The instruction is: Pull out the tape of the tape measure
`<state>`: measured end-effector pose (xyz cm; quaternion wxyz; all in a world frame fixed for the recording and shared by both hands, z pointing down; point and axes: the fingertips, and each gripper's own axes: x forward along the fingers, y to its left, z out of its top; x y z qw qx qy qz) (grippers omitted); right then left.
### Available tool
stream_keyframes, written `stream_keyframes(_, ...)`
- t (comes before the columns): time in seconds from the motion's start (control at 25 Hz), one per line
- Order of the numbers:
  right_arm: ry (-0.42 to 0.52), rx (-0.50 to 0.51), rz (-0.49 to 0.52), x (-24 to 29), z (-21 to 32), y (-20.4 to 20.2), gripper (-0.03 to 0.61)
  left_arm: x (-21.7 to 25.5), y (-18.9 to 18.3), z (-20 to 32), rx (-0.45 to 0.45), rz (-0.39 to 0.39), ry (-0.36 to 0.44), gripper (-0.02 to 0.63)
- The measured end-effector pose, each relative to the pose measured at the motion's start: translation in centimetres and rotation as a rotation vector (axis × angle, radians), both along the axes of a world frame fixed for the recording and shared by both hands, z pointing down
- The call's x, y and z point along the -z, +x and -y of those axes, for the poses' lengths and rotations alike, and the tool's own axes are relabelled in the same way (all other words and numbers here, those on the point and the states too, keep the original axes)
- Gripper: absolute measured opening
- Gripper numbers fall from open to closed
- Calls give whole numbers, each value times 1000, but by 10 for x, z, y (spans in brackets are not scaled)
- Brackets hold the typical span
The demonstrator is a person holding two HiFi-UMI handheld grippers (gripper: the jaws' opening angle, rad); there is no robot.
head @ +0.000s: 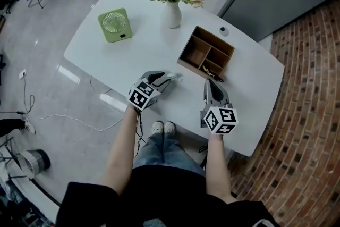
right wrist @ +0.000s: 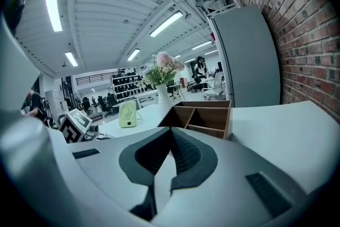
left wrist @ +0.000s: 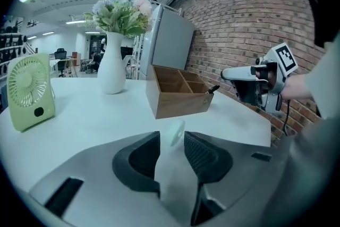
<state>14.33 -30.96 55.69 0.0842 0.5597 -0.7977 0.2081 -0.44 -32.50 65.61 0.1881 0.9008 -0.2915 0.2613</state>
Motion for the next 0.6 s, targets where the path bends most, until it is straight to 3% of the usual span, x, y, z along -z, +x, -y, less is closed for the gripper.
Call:
stream_keyframes(0.4, -29, 9, -19, -12, 4, 1, 3, -12, 10, 8, -87, -7, -26, 132)
stream_keyframes(0.6, -48, 11, -22, -19, 2, 2, 3, -13, 16, 9, -124, -11, -21, 86)
